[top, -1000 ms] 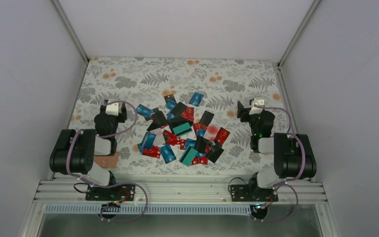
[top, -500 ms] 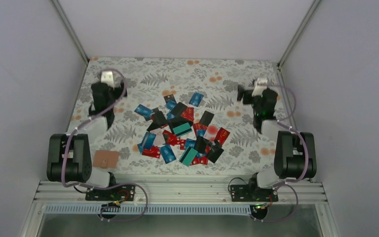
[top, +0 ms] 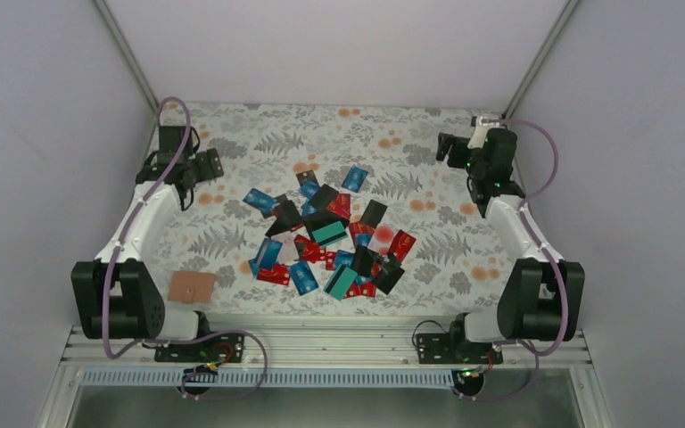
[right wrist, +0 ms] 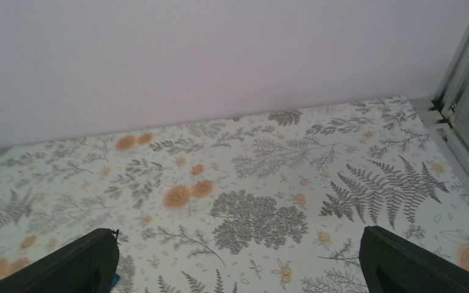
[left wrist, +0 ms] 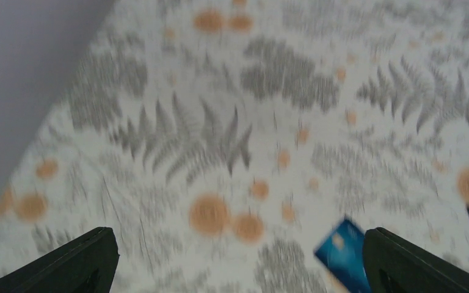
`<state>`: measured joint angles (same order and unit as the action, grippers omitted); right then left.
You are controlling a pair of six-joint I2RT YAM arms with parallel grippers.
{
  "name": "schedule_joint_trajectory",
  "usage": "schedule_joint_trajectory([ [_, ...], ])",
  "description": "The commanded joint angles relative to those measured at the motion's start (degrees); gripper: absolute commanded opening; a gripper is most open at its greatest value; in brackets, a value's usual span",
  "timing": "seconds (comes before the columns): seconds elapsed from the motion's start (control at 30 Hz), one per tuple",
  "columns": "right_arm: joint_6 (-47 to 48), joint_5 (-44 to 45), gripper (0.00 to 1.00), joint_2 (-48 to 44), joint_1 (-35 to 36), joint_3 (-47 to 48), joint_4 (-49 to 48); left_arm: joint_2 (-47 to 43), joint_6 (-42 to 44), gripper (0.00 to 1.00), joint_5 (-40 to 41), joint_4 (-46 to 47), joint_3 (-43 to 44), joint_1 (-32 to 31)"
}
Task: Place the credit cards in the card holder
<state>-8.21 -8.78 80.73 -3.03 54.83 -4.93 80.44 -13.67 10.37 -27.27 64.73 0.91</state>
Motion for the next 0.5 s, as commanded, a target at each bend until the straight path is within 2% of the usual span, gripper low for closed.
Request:
schedule_joint_trajectory([
  [0.0, -4.84, -2.2, 1.0, -2.78, -0.06, 4.7, 9.99, -6.58, -7.86, 1.0, -5.94, -13.09, -4.27, 0.18],
  [0.17, -8.55, -5.22, 1.0, -2.82, -0.13, 6.15, 15.61, -11.7, -13.99, 1.0, -7.67, -18.8, -9.4, 0.24],
  [0.47, -11.02, -11.6, 1.0, -4.06, 0.54, 5.3, 18.94, -19.53, -27.66, 1.0, -12.16, -23.05, -21.13, 0.36],
])
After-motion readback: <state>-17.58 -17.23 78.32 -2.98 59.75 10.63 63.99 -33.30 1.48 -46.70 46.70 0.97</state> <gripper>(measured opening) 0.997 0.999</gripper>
